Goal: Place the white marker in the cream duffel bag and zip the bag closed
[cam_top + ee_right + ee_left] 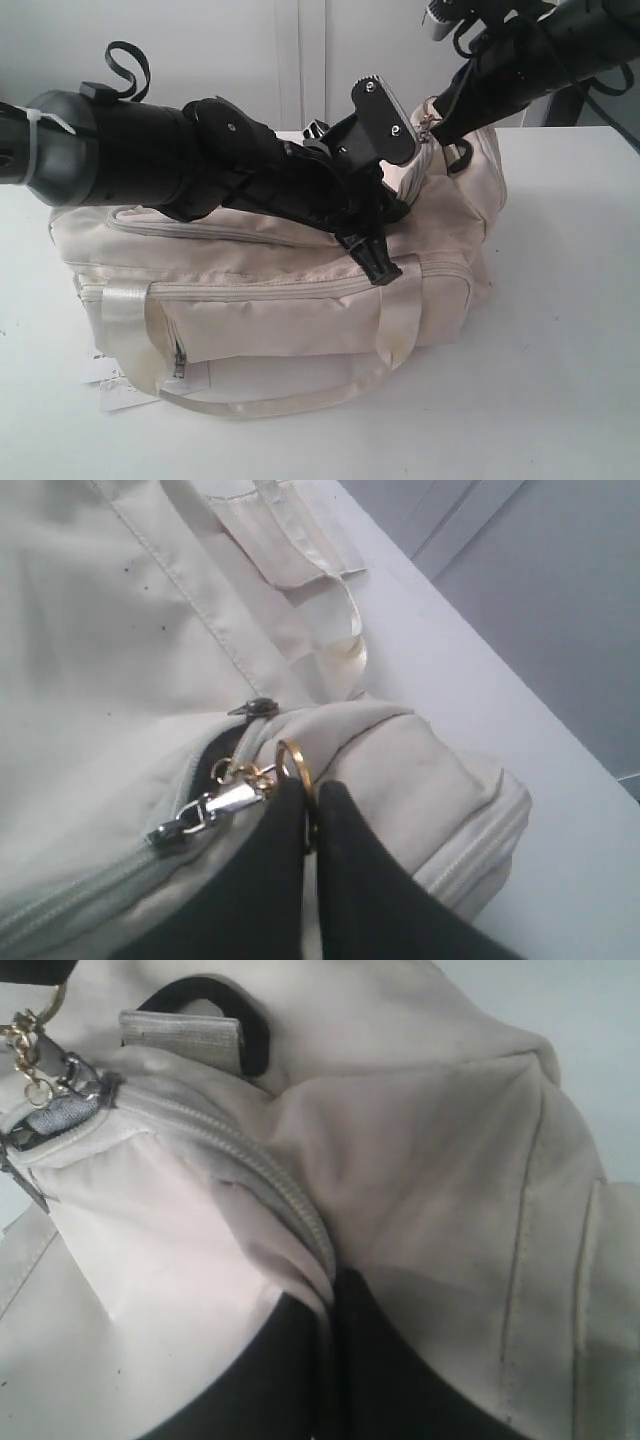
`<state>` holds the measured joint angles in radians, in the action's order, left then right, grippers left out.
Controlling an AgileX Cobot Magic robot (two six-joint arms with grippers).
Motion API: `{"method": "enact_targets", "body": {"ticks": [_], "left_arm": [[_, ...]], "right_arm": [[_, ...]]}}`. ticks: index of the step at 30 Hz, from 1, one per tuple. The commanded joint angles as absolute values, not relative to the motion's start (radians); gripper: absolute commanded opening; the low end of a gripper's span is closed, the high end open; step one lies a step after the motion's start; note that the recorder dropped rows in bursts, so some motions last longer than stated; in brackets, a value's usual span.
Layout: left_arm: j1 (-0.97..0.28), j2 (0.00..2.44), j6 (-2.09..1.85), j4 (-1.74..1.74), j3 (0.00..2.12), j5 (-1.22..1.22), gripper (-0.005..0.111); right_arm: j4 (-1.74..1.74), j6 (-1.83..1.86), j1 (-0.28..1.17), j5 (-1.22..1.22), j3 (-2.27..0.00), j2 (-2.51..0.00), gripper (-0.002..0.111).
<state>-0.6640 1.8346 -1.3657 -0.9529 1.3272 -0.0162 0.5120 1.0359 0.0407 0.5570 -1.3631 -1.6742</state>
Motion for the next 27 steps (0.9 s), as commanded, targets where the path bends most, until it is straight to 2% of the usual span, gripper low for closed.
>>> {"method": "enact_targets", "body": {"ticks": [1,27], "left_arm": [[-0.665,1.838,-1.368,-0.949,1.317,-0.080,0.000],[-0.665,1.838,-1.368,-0.949,1.317,-0.076,0.000]], "right_arm": [[0.554,1.024,0.029,0.401,-1.375,-1.698,0.000],[0.639,1.021,0.029,0.196,-1.375,-1.775,0.000]]}}
